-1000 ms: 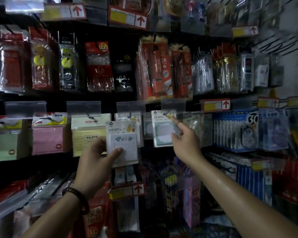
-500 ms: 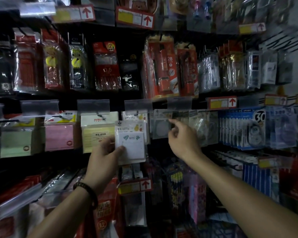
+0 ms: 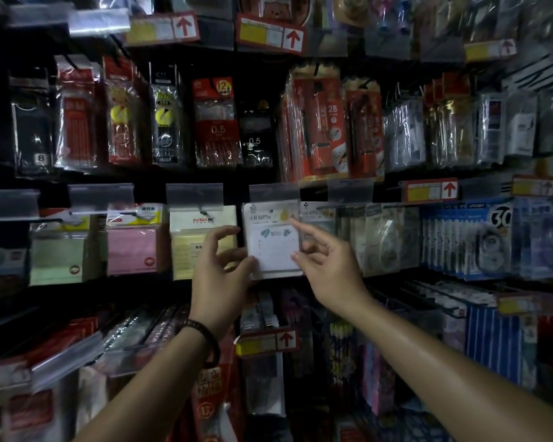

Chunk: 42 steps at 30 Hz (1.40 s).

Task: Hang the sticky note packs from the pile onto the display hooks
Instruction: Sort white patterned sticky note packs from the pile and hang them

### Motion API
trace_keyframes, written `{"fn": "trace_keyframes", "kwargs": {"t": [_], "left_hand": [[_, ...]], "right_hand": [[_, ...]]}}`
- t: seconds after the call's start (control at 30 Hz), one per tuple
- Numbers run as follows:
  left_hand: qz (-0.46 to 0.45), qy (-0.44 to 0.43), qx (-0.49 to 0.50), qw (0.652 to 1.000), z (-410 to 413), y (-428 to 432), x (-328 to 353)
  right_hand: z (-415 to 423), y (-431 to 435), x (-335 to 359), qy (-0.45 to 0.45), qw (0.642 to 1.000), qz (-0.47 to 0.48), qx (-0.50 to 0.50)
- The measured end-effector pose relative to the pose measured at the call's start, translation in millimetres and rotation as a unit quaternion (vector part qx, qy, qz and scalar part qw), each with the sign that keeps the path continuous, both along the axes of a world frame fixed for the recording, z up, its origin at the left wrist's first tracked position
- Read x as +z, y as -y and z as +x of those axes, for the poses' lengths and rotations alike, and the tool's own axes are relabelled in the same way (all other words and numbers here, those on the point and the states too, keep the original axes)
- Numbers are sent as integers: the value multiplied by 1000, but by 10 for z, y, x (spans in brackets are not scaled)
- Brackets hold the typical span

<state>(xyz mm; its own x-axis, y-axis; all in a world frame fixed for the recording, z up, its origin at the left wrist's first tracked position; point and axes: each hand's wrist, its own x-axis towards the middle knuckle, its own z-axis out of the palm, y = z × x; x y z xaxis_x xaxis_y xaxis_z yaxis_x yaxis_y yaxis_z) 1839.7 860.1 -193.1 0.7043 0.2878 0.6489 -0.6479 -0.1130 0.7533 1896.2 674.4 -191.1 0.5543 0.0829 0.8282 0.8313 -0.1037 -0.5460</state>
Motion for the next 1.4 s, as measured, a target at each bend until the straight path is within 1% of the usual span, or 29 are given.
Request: {"fn": "trace_keyframes", "kwargs": {"t": [0.17,0.37,0.53,0.6,0.73,0.9,1.03,1.13,1.2,1.33,1.4], "left_hand": [[36,24,17,999,42,-40,-43],[80,27,46,995,75,-108,-34],[162,14,77,984,53,-142,-58],[180,13,82,980,44,-133,-44],[235,-16,95,967,8,-128,13],[293,-22,152,944,-66,-132,-71],[323,-29,177,929,-184,-179,-147],[332,-8,183,925,-407,-229,-244],[316,3,172,933,-623,-311,-408],[276,17,167,946,-1012,-535,-948],[288,5,171,942,-1114,-608,-1280]], "right_hand": [[62,-21,42,24,1000,14,-15],[132,-65,87,10,1000,12,-7],[179,-31,35,-14,1000,-11,-21],[206,-33,29,-22,999,-18,-28],[267,-105,103,-28,994,-53,-92],[345,-248,228,-45,976,-115,-181],[348,-311,300,-63,967,-127,-211],[222,-301,240,-33,949,-168,-263],[75,-230,143,8,938,-177,-297],[-229,14,-253,138,936,-153,-286],[-338,87,-536,172,936,-141,-275]]}}
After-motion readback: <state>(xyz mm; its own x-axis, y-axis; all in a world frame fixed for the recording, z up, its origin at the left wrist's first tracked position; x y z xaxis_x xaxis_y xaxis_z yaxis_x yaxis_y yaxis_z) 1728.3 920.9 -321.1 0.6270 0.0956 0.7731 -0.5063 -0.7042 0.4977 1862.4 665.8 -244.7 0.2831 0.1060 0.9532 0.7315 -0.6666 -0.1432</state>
